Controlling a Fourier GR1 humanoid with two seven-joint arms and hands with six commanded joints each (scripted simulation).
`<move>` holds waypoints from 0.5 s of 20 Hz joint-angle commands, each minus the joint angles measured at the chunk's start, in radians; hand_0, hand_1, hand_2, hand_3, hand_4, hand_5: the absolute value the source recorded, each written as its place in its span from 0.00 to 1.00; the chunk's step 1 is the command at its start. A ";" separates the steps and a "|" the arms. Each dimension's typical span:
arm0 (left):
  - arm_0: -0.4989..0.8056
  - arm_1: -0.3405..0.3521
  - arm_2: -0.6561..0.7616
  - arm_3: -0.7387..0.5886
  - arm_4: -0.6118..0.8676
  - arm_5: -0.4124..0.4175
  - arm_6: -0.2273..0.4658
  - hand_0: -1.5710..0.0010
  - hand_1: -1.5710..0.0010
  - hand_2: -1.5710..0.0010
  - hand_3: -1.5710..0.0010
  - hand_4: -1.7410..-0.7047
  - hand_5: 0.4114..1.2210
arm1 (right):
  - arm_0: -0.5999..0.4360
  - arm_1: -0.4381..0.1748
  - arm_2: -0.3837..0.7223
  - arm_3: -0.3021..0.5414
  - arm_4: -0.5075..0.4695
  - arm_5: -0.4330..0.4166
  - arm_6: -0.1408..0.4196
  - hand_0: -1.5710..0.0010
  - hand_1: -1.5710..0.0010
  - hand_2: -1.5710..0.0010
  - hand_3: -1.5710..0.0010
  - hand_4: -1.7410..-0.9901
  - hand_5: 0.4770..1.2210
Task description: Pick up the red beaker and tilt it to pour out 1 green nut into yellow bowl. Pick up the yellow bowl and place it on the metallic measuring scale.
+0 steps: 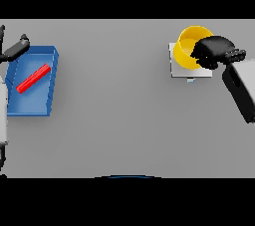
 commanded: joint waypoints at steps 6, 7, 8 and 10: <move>-0.013 0.004 0.008 0.019 -0.003 -0.005 -0.010 1.00 1.00 1.00 1.00 0.87 0.44 | -0.015 0.015 -0.005 0.070 -0.001 -0.015 -0.029 0.10 0.22 0.11 0.02 0.02 1.00; -0.020 0.004 0.011 0.039 -0.005 0.001 -0.009 1.00 1.00 1.00 1.00 0.87 0.45 | -0.012 0.020 -0.009 0.073 -0.004 -0.009 -0.016 0.11 0.25 0.18 0.02 0.09 1.00; -0.015 0.003 0.007 0.038 -0.006 0.000 -0.021 1.00 1.00 1.00 1.00 0.87 0.45 | -0.010 0.018 -0.011 0.074 -0.008 -0.003 -0.022 0.10 0.27 0.25 0.12 0.13 1.00; -0.014 0.004 0.010 0.034 0.000 -0.003 -0.027 1.00 1.00 1.00 1.00 0.86 0.45 | -0.020 0.021 -0.022 0.094 -0.020 0.018 -0.016 0.24 0.42 0.42 0.30 0.19 0.82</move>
